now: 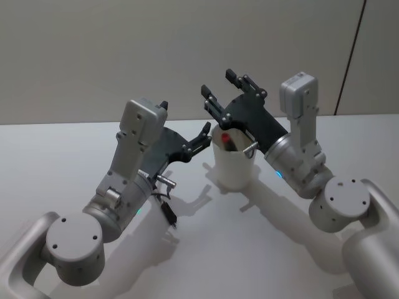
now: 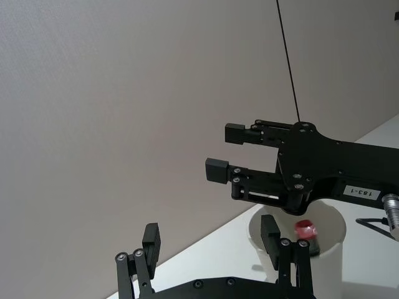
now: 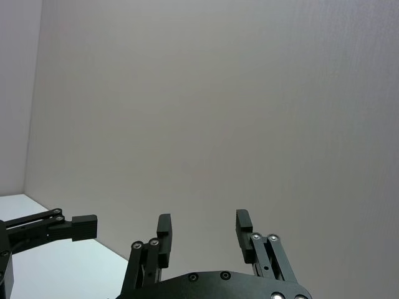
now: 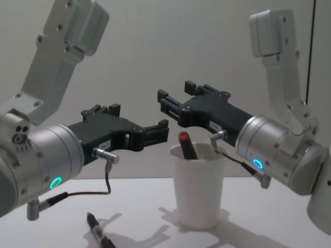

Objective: Place the pen into the pen holder.

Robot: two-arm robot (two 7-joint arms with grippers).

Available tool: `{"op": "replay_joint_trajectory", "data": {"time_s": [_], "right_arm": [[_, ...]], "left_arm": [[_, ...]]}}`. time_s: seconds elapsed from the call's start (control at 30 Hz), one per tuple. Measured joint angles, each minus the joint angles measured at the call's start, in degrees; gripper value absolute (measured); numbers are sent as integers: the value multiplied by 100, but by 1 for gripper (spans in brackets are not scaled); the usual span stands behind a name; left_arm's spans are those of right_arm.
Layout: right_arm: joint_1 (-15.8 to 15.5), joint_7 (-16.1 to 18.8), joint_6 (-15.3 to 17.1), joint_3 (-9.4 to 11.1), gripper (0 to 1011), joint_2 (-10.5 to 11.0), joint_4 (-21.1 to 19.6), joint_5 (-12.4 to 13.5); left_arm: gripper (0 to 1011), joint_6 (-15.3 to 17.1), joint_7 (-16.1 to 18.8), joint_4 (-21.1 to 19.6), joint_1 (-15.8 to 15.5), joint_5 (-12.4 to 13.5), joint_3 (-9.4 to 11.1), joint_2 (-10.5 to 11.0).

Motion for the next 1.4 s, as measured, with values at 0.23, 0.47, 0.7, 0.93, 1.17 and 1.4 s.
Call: {"op": "replay_joint_trajectory", "data": {"time_s": [0.23, 0.47, 0.7, 0.93, 1.17, 1.4], "right_arm": [[5, 4, 4, -4, 829, -3, 17, 2], [7, 12, 12, -6, 1001, -3, 21, 13], [-52, 53, 87, 24, 1001, 39, -150, 133], [-198, 75, 216, 96, 1001, 142, -514, 333], [-400, -8, 363, 190, 1001, 287, -960, 510], [-601, -200, 505, 286, 1001, 427, -1340, 616]], "left_arm": [[1001, 0, 0, 0, 0, 0, 0, 0], [1001, 0, 0, 0, 0, 0, 0, 0], [1001, 0, 0, 0, 0, 0, 0, 0], [1001, 0, 0, 0, 0, 0, 0, 0], [1001, 0, 0, 0, 0, 0, 0, 0], [1001, 0, 0, 0, 0, 0, 0, 0]]}}
